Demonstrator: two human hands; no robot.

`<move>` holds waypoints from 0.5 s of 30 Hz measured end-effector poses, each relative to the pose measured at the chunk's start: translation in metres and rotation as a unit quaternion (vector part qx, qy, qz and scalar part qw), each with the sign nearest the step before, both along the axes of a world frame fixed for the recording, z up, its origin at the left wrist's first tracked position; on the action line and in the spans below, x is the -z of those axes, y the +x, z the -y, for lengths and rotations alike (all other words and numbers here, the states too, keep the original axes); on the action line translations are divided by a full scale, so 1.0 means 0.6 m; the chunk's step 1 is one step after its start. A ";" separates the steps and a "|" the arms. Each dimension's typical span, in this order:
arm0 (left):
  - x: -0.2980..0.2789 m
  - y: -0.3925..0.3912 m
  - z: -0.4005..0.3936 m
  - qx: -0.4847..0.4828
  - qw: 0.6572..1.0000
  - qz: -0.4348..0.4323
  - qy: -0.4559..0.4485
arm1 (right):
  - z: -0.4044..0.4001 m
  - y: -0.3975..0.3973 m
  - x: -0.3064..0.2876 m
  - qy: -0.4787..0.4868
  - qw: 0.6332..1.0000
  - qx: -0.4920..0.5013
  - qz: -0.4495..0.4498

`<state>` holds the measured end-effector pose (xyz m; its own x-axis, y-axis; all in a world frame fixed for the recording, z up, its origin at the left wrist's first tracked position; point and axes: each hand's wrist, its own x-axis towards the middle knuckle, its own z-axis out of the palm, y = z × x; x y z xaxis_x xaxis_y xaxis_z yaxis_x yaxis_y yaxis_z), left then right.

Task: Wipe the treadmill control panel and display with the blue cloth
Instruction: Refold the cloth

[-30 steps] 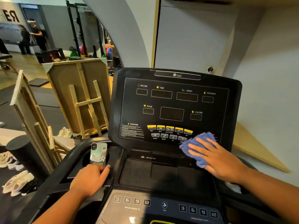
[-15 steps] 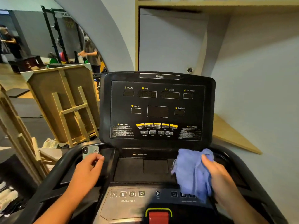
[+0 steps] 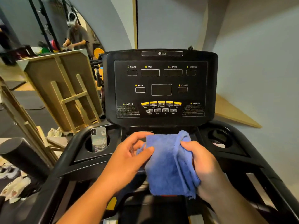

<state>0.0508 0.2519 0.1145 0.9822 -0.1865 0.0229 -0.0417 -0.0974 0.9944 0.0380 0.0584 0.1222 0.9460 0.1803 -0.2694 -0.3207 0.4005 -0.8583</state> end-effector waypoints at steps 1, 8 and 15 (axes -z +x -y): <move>0.001 0.000 -0.007 -0.013 1.000 0.004 -0.010 | 0.001 0.002 0.001 -0.052 0.998 0.023 0.025; -0.017 -0.010 -0.042 -0.003 0.999 -0.021 -0.035 | 0.004 0.004 -0.019 -0.208 0.963 0.002 0.171; -0.029 -0.021 -0.053 0.001 0.998 -0.049 -0.035 | 0.013 0.001 -0.028 -0.228 0.943 0.008 0.244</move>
<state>0.0384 0.2838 0.1319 0.9798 -0.1906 -0.0608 0.0567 -0.0268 0.9980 0.0385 0.0507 0.1392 0.9790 0.1353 0.1524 0.1597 -0.0446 -0.9862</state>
